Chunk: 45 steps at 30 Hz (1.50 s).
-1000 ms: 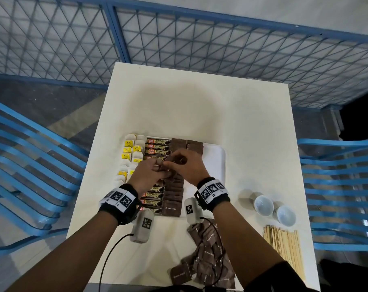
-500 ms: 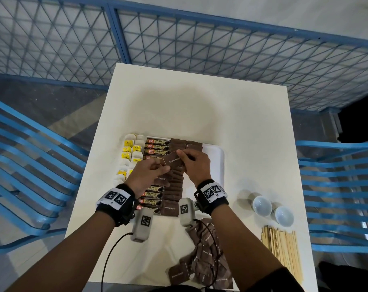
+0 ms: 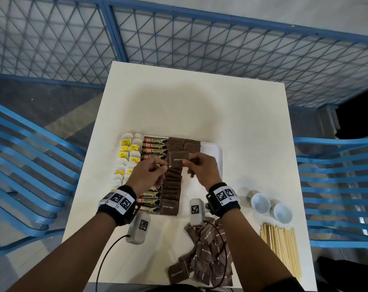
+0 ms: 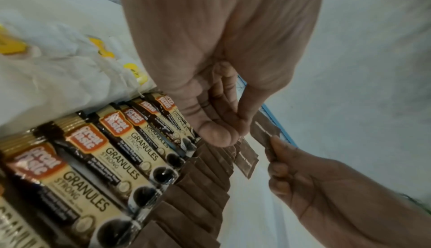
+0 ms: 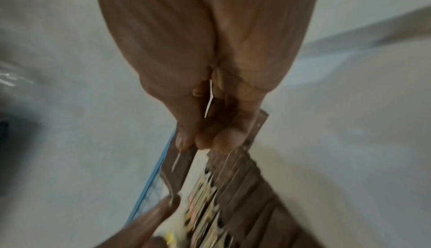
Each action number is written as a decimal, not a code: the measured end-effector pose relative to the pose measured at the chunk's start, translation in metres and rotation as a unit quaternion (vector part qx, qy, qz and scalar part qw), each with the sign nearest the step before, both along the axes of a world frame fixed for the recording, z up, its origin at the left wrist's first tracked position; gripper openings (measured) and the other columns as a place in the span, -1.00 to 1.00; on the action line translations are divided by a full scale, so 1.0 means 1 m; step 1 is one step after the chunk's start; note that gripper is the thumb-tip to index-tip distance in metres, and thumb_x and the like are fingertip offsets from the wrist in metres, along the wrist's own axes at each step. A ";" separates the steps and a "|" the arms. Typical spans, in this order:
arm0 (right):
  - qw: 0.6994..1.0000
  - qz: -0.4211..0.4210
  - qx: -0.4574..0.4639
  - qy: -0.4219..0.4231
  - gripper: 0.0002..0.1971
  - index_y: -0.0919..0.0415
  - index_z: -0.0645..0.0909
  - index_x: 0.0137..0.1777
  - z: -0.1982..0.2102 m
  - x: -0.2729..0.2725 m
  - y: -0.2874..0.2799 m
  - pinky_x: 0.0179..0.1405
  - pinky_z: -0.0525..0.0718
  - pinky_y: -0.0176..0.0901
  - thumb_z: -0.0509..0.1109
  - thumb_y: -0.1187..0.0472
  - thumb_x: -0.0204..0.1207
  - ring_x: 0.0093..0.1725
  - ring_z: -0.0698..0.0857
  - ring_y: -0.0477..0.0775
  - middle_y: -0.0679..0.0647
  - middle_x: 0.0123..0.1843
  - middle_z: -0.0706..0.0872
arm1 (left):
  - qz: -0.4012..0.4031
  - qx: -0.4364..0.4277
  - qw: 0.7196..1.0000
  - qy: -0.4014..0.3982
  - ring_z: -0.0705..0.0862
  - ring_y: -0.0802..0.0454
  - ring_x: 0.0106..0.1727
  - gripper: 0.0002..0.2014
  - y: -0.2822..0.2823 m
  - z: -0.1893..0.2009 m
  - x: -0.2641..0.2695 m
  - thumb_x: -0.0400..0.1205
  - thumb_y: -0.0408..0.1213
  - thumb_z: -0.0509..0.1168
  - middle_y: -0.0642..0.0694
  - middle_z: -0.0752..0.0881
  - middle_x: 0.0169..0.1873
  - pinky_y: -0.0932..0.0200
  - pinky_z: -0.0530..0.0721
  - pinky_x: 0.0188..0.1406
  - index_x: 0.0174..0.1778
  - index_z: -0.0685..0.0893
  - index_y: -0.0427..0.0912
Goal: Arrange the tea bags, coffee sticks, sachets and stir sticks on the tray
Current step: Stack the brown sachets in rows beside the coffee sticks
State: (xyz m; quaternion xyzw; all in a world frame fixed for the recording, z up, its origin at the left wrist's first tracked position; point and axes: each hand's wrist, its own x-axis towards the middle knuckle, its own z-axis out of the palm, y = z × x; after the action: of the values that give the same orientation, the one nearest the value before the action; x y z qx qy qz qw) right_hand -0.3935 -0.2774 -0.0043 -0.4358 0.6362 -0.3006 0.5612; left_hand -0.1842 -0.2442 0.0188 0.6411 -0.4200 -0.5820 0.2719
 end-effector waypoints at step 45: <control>0.984 -0.077 -0.037 0.158 -0.86 0.06 0.80 -0.06 0.040 -0.043 0.135 -0.17 0.76 -0.14 0.47 0.31 0.54 -0.27 0.76 -0.13 -0.01 -0.23 0.84 | -0.284 -0.116 0.949 -0.075 0.73 0.07 -0.24 -0.88 0.110 -0.002 -0.038 0.60 -0.20 0.54 0.05 0.77 -0.25 0.07 0.74 -0.15 0.01 0.77 -0.01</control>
State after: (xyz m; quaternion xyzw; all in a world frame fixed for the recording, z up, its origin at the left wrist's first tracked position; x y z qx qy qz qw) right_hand -0.4361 -0.1421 0.0361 -0.4481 0.7369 -0.2931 0.4126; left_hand -0.2227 -0.1342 0.0169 0.5014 -0.6681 -0.5328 0.1354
